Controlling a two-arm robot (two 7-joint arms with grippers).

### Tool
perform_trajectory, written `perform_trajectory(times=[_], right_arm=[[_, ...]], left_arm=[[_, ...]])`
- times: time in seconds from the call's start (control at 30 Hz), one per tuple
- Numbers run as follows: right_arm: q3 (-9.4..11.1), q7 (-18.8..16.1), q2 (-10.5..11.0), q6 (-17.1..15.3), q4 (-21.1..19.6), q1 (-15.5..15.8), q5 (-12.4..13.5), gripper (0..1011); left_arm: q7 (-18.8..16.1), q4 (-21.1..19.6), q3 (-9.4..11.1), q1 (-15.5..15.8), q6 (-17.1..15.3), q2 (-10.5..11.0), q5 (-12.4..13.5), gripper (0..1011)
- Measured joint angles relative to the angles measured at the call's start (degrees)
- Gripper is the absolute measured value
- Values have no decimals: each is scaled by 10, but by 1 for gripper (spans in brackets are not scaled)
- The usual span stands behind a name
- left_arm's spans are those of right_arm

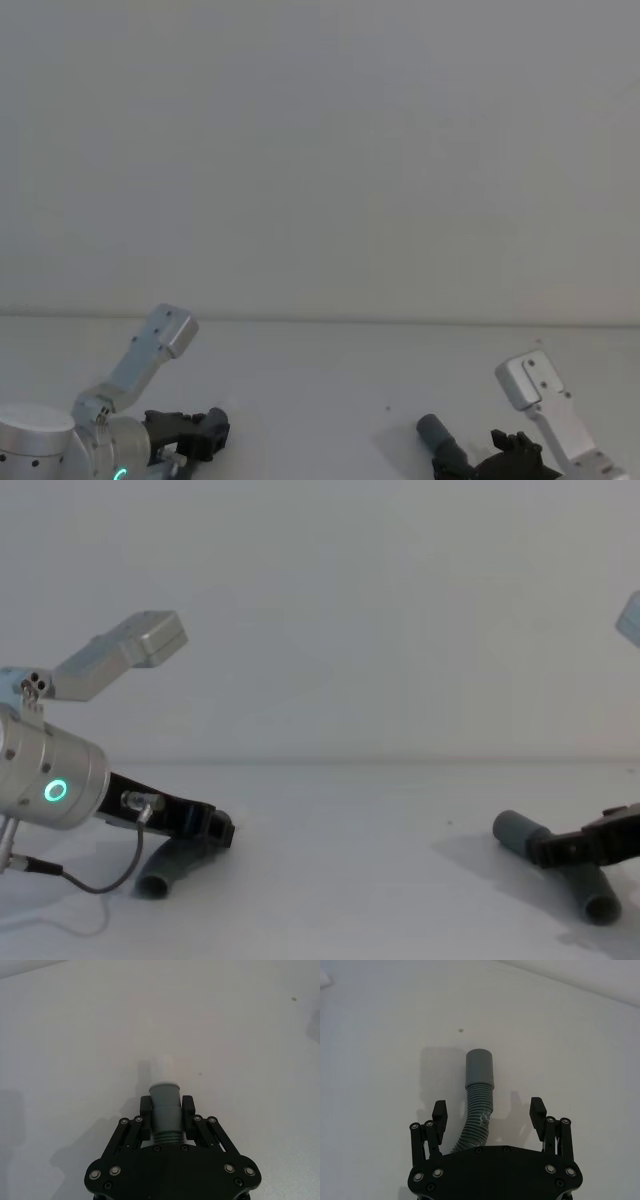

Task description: Use both hands to pick up one end of the pipe from the table, align the ends, and insert them.

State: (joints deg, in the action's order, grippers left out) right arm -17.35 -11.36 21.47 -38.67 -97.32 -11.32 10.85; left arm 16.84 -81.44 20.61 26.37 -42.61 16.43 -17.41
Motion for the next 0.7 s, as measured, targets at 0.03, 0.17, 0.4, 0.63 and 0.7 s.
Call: perform_trajectory(times=[0.03,0.17,0.4,0.63,0.7], right_arm=[[0,1,-2,-4,1,-1,-1,1004],[1,4,-6,-13,3,-2,-2,1004],[4,9,-15,-27,5,-5,-5,1003],[6,17,-24,-40,10,-8,-8,1004],[7,18,-26,-42,11,-9,-9,1004]], left_arm=[[0,0,0,0,0,0,0,328],[0,0,0,0,0,0,0,328],[0,0,0,0,0,0,0,328],[0,0,0,0,0,0,0,328],[0,0,0,0,0,0,0,328]])
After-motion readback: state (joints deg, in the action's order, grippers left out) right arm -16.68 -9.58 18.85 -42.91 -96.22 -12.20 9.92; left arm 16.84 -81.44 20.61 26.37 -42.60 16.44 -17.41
